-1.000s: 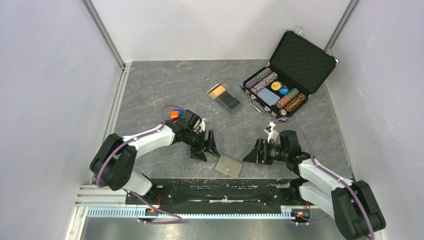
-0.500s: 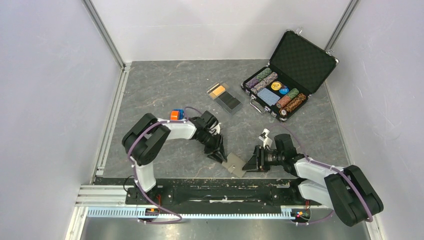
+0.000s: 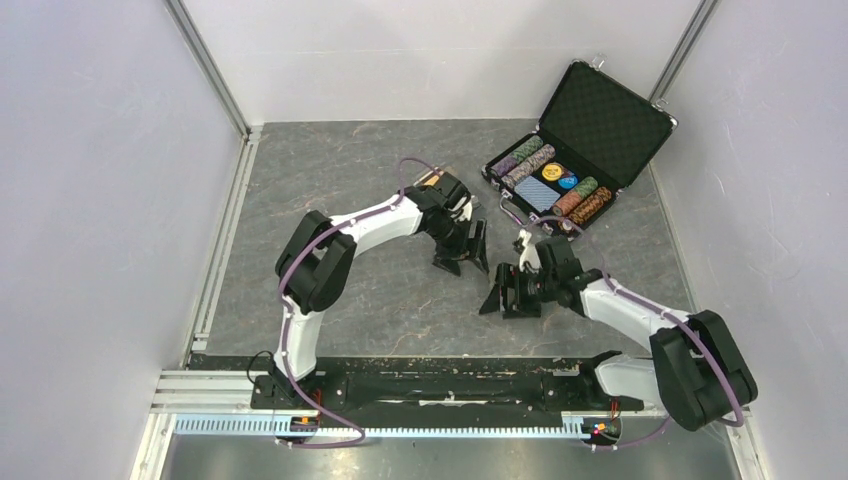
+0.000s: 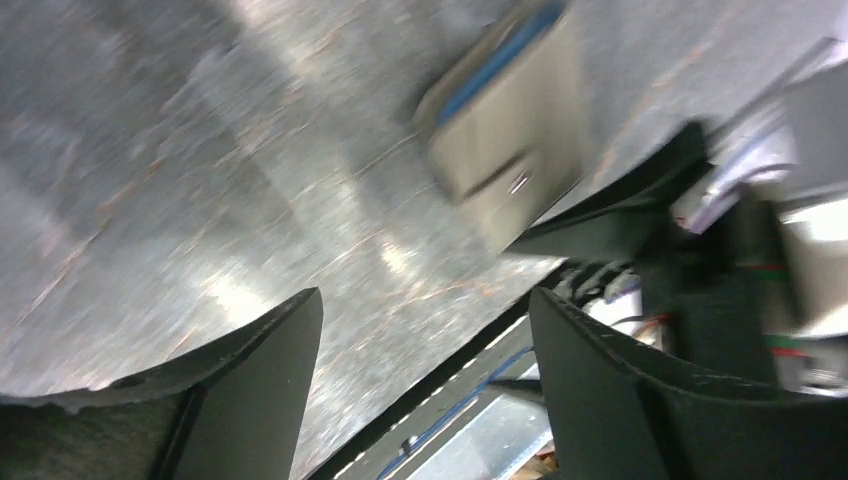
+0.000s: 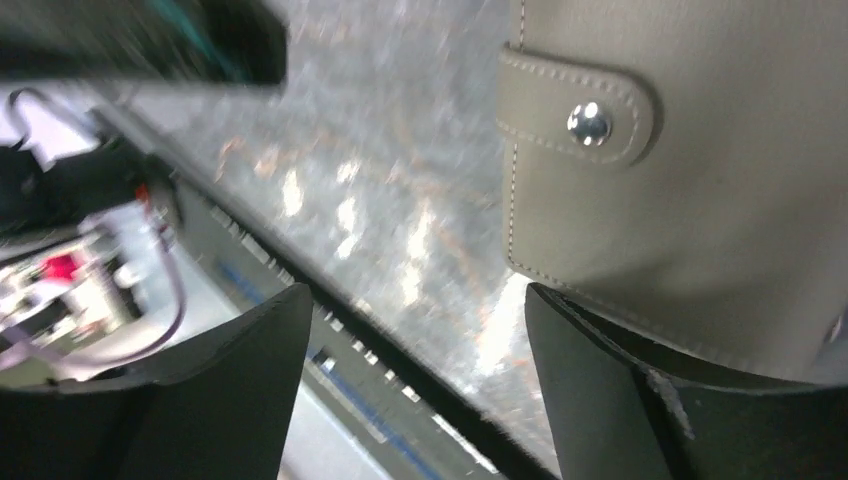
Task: Put the credit cards into the card holder
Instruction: Move the card holder to the center of the board, then pick up the card holder from the center of the board, then open the card holder.
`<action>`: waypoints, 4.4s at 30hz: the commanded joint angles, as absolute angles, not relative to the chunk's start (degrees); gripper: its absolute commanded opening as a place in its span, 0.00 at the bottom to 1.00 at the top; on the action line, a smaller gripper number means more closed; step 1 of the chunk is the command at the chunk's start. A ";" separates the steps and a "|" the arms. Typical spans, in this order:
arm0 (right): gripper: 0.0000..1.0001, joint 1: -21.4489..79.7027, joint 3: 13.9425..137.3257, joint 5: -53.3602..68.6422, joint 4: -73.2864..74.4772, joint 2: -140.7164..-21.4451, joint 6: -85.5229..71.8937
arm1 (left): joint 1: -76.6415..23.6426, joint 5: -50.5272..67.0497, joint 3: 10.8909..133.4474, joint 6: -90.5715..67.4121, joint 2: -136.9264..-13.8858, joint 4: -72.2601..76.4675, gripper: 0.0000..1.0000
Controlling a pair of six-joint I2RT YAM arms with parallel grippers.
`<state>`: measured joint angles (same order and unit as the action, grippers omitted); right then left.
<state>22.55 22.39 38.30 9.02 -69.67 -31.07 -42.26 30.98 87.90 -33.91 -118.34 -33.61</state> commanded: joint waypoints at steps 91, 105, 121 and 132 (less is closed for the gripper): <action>0.63 19.95 35.27 44.74 -5.33 -74.92 -36.34 | -32.09 44.09 39.69 -59.90 -87.04 22.94 0.02; 0.00 21.42 34.67 51.79 -14.05 -76.34 -40.88 | -32.08 44.39 38.88 -58.83 -82.97 20.60 0.30; 0.00 33.76 42.23 35.32 1.16 -79.42 -36.27 | -36.28 13.66 51.98 -33.25 -70.16 -35.50 0.59; 0.00 41.61 52.81 34.93 1.55 -88.61 -38.06 | -42.98 7.01 53.20 -34.60 -71.68 -39.13 0.59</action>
<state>39.48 47.83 35.86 2.15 -86.74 -37.17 -41.41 10.07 51.07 -36.42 -71.31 -38.11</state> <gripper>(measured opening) 0.044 0.594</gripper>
